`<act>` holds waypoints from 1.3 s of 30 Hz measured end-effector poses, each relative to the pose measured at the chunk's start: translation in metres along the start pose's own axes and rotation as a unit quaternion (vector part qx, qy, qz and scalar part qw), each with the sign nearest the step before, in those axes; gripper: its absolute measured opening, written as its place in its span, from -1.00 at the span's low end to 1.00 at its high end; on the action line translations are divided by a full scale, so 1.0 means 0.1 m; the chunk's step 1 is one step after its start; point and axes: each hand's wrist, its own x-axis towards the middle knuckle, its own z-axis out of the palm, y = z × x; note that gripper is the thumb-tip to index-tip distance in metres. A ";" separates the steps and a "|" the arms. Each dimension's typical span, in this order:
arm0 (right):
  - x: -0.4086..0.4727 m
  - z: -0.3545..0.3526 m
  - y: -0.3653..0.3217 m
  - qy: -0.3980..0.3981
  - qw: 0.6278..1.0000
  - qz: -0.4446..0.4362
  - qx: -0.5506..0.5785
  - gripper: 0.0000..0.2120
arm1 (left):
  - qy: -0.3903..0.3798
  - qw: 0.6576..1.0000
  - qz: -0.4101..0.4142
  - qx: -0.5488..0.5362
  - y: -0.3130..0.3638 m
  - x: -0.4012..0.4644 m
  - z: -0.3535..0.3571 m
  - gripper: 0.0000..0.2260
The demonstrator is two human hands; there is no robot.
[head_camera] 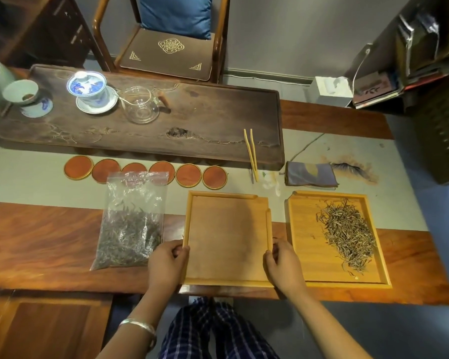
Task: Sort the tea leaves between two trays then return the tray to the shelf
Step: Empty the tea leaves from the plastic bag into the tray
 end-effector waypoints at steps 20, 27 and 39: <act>0.76 0.38 -2.29 -0.142 0.975 -0.173 0.000 -0.76 | 0.180 0.983 -0.017 -0.022 -0.32 0.94 -1.35 -0.75; 1.28 0.96 -2.63 -0.101 0.950 -0.289 -0.063 -0.89 | 0.165 0.986 -0.035 -0.016 -0.60 1.52 -1.24 -0.71; 1.71 1.35 -2.67 -0.099 0.929 -0.335 -0.122 -0.77 | 0.175 0.977 -0.045 -0.109 -0.71 1.80 -0.99 -0.87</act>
